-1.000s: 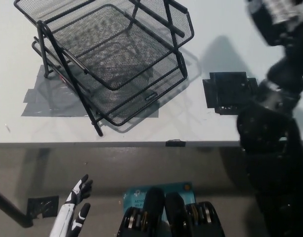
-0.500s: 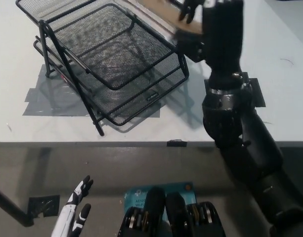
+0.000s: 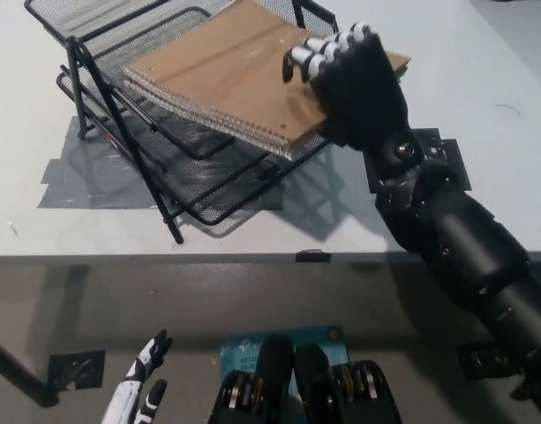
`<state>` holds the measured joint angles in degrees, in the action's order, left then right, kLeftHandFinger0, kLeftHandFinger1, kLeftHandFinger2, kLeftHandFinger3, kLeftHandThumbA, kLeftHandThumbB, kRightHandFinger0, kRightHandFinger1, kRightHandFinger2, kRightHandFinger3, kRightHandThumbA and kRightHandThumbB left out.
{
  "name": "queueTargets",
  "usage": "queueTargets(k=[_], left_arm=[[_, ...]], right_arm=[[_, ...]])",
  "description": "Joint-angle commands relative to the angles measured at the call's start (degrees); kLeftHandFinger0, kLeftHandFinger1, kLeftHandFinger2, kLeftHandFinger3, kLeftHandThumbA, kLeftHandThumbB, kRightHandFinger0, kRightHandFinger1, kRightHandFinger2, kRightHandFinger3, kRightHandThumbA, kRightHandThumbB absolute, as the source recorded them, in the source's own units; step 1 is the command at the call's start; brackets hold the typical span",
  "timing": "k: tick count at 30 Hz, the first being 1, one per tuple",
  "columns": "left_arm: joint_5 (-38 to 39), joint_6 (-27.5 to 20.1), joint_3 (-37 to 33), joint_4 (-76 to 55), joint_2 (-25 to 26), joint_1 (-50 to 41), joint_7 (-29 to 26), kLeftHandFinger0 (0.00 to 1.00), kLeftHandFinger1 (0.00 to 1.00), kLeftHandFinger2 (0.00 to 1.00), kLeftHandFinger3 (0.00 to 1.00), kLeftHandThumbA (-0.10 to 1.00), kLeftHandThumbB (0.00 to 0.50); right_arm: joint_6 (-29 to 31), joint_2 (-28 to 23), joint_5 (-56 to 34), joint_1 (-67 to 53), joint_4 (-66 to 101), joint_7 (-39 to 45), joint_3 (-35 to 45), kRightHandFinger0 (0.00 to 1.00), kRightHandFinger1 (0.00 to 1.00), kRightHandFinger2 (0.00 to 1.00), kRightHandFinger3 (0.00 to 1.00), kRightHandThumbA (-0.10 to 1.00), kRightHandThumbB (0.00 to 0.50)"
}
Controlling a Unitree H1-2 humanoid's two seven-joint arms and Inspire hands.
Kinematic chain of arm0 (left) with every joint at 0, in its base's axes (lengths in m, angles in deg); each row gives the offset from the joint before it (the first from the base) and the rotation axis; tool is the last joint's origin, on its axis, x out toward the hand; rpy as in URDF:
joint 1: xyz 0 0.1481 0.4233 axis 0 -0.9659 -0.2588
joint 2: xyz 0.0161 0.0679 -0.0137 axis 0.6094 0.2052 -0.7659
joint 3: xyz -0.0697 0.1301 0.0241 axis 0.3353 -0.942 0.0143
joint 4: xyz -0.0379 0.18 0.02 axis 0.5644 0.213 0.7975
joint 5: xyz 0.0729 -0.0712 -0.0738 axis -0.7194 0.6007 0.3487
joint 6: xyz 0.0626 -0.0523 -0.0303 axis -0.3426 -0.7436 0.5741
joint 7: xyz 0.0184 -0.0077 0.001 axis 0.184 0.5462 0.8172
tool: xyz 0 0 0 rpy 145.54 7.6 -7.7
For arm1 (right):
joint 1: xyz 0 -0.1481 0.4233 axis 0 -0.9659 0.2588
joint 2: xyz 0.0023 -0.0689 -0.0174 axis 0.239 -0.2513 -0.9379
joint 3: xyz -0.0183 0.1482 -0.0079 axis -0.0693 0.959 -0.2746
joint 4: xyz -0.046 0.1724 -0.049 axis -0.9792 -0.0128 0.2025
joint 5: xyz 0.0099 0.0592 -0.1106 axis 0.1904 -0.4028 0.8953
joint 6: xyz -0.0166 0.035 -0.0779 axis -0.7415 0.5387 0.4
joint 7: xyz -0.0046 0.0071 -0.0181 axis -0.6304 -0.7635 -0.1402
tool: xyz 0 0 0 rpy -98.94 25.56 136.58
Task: A person hands a notebook to the robot and the robot grabs it with its right hand and places it in the file tray kept in the centre of the desk infront of it.
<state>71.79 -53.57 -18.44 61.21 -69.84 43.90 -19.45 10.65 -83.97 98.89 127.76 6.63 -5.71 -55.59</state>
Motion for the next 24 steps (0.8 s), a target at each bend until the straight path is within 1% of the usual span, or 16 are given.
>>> queueTargets(k=[1,4,7,9,12,13,14,15,16,17,18,19,20,21,22,24], left_arm=[[0.63,-2.10,0.61,-1.69,0.48,0.07,-1.24,1.00,1.00,1.00,1.00,1.00,0.369],[0.47,-2.10,0.71,-1.45,0.51,0.20,-1.27,1.00,1.00,1.00,1.00,1.00,0.362],[0.63,-2.10,0.67,-1.37,0.41,0.20,-1.12,1.00,1.00,1.00,1.00,1.00,0.359],[0.92,-2.10,0.87,-1.22,0.37,0.62,-0.79,1.00,1.00,1.00,1.00,1.00,0.359],[0.88,-2.10,0.91,-1.10,0.37,0.85,-0.64,1.00,1.00,1.00,1.00,1.00,0.354],[0.67,-2.10,0.89,-1.13,0.41,0.86,-0.69,1.00,1.00,1.00,1.00,1.00,0.347],[0.34,-2.10,0.84,-1.17,0.49,0.87,-0.76,1.00,1.00,1.00,1.00,1.00,0.340],[0.22,-2.10,0.81,-1.18,0.47,0.83,-0.75,1.00,1.00,1.00,1.00,1.00,0.343],[0.16,-2.10,0.80,-1.18,0.45,0.79,-0.75,1.00,1.00,1.00,1.00,1.00,0.344],[0.14,-2.10,0.79,-1.18,0.43,0.77,-0.74,1.00,1.00,1.00,1.00,1.00,0.344],[-0.13,-2.10,0.81,-1.12,0.44,0.79,-0.93,1.00,1.00,1.00,1.00,1.00,0.342],[-0.33,-2.10,0.83,-1.07,0.45,0.82,-1.07,1.00,1.00,1.00,1.00,1.00,0.342],[-0.46,-2.09,0.95,-1.13,0.40,0.79,-1.01,1.00,1.00,1.00,1.00,1.00,0.341],[-0.81,-2.09,1.00,-1.27,0.30,0.83,-0.89,1.00,1.00,1.00,1.00,1.00,0.335],[-0.95,-2.09,0.95,-1.31,0.26,0.87,-0.85,1.00,1.00,1.00,1.00,1.00,0.334],[-1.00,-2.09,0.87,-1.34,0.14,0.90,-0.76,1.00,1.00,1.00,1.00,1.00,0.337]], right_arm=[[2.18,-3.89,4.37,1.61,1.83,-4.34,-2.13,0.00,0.00,0.21,0.31,0.77,0.000],[2.16,-5.09,5.57,0.96,2.77,-4.08,-3.31,0.00,0.00,0.19,0.31,0.77,0.000],[2.38,-6.73,7.02,0.23,4.57,-2.52,-4.71,0.00,0.00,0.12,0.28,0.83,0.000],[2.73,-7.48,7.56,0.48,4.83,-2.39,-5.35,0.00,0.00,0.06,0.24,0.82,0.000],[2.78,-7.50,6.99,0.85,4.62,-2.52,-5.31,0.00,0.00,0.06,0.23,0.83,0.000],[2.76,-7.38,6.85,1.06,4.39,-2.74,-5.26,0.00,0.00,0.07,0.24,0.82,0.000],[3.09,-6.91,6.14,1.47,3.89,-3.18,-4.89,0.00,0.00,0.09,0.25,0.77,0.000],[3.05,-6.61,5.84,1.59,3.81,-3.29,-4.65,0.00,0.00,0.12,0.26,0.74,0.000],[2.99,-6.43,5.68,1.63,3.80,-3.32,-4.49,0.00,0.01,0.21,0.35,0.74,0.000],[2.93,-6.34,5.63,1.64,3.82,-3.33,-4.42,0.00,0.01,0.21,0.35,0.74,0.000],[3.24,-5.37,4.56,2.32,3.59,-3.08,-3.92,0.00,0.00,0.20,0.30,0.71,0.000],[3.51,-4.66,3.78,2.82,3.40,-2.89,-3.56,0.00,0.00,0.20,0.30,0.71,0.000],[3.46,-3.77,3.28,3.57,2.94,-3.08,-3.21,0.00,0.00,0.19,0.29,0.74,0.000],[2.96,-1.84,2.31,5.13,1.43,-4.10,-2.15,0.00,0.00,0.18,0.30,0.77,0.000],[2.88,-1.20,1.85,5.59,0.98,-4.20,-1.65,0.00,0.00,0.18,0.31,0.78,0.000],[1.98,0.43,0.86,7.12,0.25,-3.24,-0.42,0.00,0.00,0.22,0.41,0.76,0.000]])
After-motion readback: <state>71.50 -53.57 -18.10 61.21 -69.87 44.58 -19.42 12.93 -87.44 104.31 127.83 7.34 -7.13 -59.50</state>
